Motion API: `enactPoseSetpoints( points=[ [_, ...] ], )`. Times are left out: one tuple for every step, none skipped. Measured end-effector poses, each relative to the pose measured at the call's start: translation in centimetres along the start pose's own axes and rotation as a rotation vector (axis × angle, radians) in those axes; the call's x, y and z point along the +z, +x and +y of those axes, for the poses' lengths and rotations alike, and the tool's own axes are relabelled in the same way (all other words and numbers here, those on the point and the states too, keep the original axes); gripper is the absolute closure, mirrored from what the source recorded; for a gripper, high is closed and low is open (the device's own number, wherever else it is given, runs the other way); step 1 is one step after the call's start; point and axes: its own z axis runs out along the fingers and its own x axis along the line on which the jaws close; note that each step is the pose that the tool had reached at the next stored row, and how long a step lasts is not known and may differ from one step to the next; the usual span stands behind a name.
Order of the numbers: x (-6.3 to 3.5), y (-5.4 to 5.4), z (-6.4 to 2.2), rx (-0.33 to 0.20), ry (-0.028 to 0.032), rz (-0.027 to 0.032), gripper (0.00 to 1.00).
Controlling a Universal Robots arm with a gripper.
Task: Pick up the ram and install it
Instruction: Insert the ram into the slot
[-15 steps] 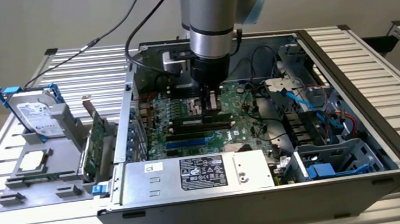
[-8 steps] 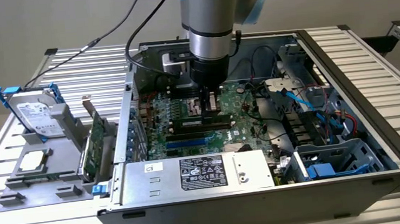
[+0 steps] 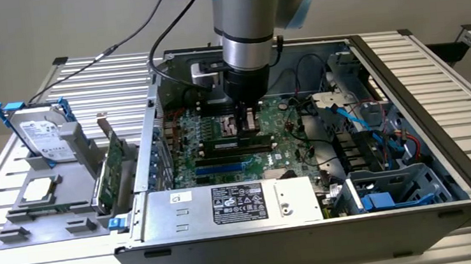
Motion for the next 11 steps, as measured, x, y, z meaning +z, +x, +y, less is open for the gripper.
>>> enactPoseSetpoints(
  points=[
    [0.0, 0.0, 0.0, -0.005, 0.0005, 0.0004, 0.86],
    [0.0, 0.0, 0.01, -0.01, 0.0009, 0.0008, 0.86],
    [0.0, -0.01, 0.02, -0.014, 0.0012, 0.0013, 0.86],
    [0.01, -0.01, 0.02, -0.016, 0.0014, 0.0016, 0.86],
    [0.0, -0.01, 0.02, -0.018, 0.0015, 0.0022, 0.86],
    [0.01, -0.01, 0.02, -0.018, 0.0015, 0.0025, 0.86],
    [0.02, -0.02, 0.02, -0.018, 0.0015, 0.0027, 0.86],
    [0.03, -0.02, 0.02, -0.018, 0.0015, 0.0026, 0.86],
    [0.05, -0.03, 0.02, -0.018, 0.0016, 0.0026, 0.86],
    [0.06, -0.03, 0.02, -0.018, 0.0015, 0.0027, 0.86],
    [0.08, -0.05, 0.02, -0.018, 0.0016, 0.0026, 0.86]
  ],
)
